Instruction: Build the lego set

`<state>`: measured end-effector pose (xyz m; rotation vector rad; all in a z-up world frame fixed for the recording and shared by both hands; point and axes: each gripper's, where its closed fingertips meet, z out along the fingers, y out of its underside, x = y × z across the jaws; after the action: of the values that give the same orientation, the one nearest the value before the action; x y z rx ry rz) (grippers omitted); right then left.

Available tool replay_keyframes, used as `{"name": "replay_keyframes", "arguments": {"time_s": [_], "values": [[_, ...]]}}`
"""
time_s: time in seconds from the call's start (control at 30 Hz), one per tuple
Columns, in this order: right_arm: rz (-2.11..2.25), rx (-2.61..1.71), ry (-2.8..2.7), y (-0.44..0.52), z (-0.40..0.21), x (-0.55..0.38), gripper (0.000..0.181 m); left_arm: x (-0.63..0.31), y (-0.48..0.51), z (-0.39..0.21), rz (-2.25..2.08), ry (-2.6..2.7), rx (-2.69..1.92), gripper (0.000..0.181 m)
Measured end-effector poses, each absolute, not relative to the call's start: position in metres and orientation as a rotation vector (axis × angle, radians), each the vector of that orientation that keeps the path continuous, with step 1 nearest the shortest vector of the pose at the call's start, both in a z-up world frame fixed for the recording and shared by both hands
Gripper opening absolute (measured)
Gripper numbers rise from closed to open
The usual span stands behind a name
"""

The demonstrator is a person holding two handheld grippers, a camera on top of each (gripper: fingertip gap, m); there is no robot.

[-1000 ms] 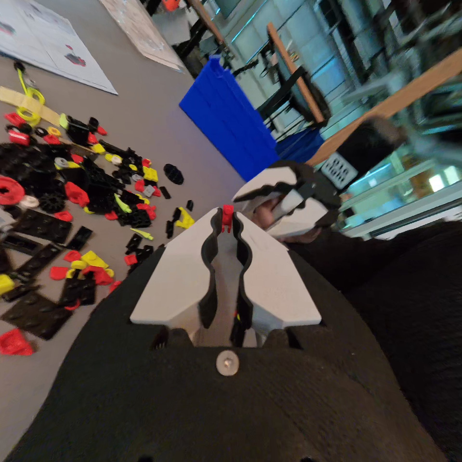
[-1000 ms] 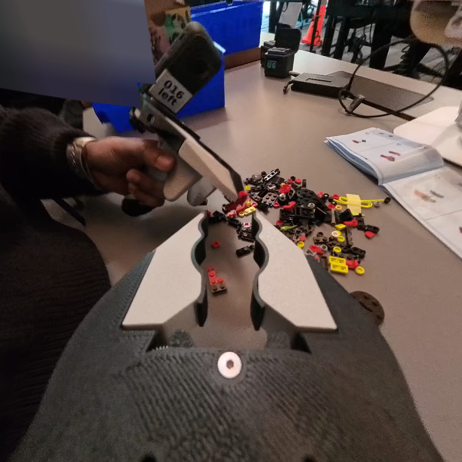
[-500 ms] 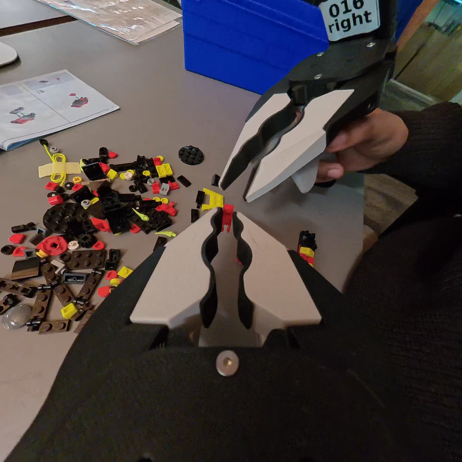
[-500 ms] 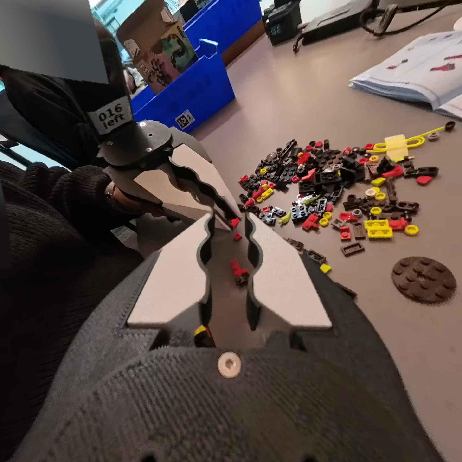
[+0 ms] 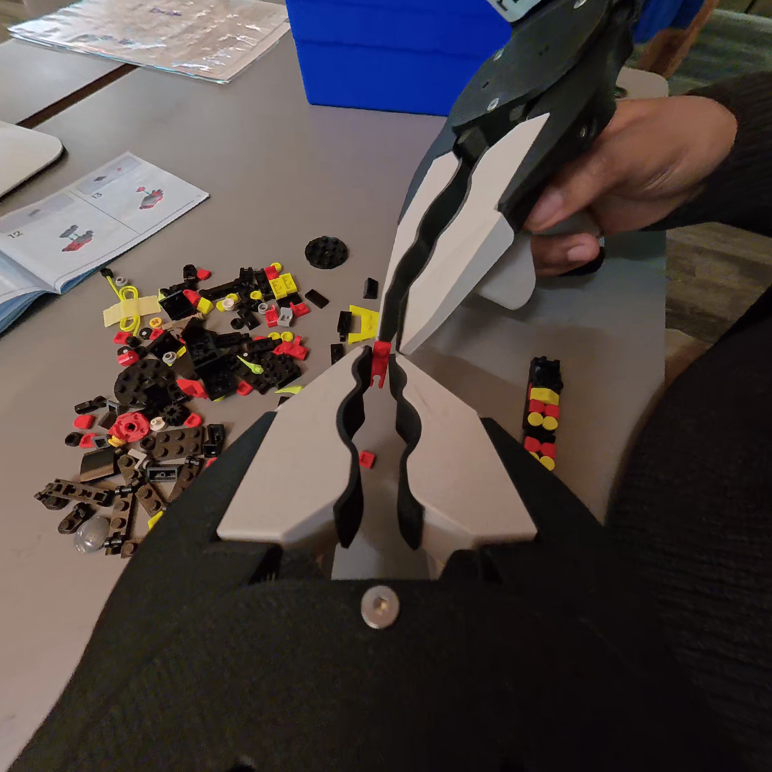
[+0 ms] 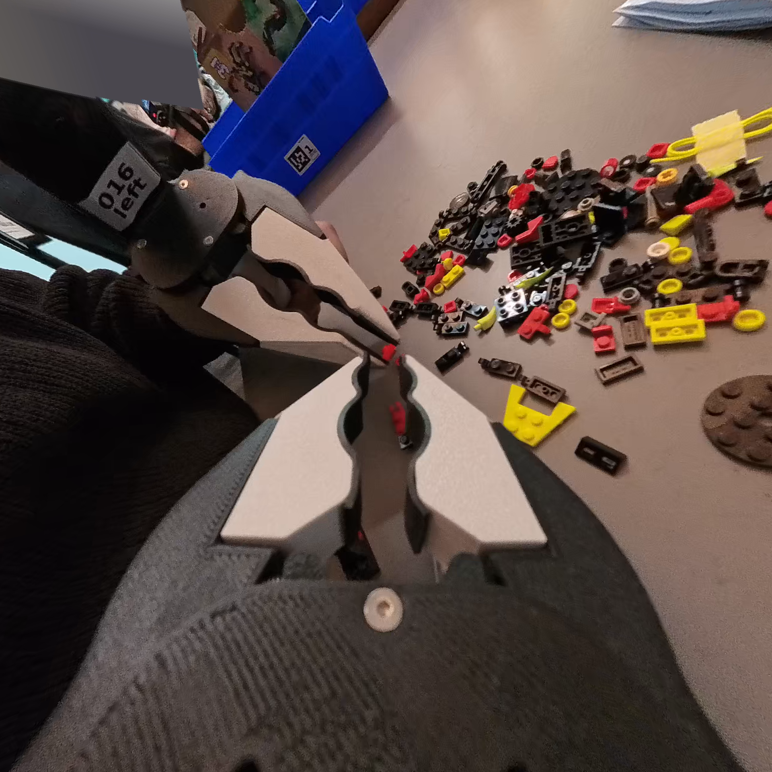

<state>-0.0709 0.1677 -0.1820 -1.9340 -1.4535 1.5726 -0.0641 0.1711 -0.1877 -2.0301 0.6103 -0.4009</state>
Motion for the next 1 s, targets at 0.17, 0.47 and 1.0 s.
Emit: {"name": "replay_keyframes", "arguments": {"time_s": [0.17, 0.47, 1.0], "values": [[1.569, -1.943, -1.454, 0.1678, -0.1836, -0.0707, 0.014, -0.0634, 0.1706, -0.1882, -0.399, 0.619, -2.028, 0.005], [1.604, -1.938, -1.443, 0.1668, -0.1807, -0.0708, 0.011, -0.0618, 0.1693, -0.1919, -0.410, 0.628, -2.045, 0.005], [1.602, -1.986, -1.413, 0.1701, -0.1841, -0.0699, 0.002, -0.0598, 0.1694, -0.1911, -0.416, 0.624, -2.033, 0.007]]}}
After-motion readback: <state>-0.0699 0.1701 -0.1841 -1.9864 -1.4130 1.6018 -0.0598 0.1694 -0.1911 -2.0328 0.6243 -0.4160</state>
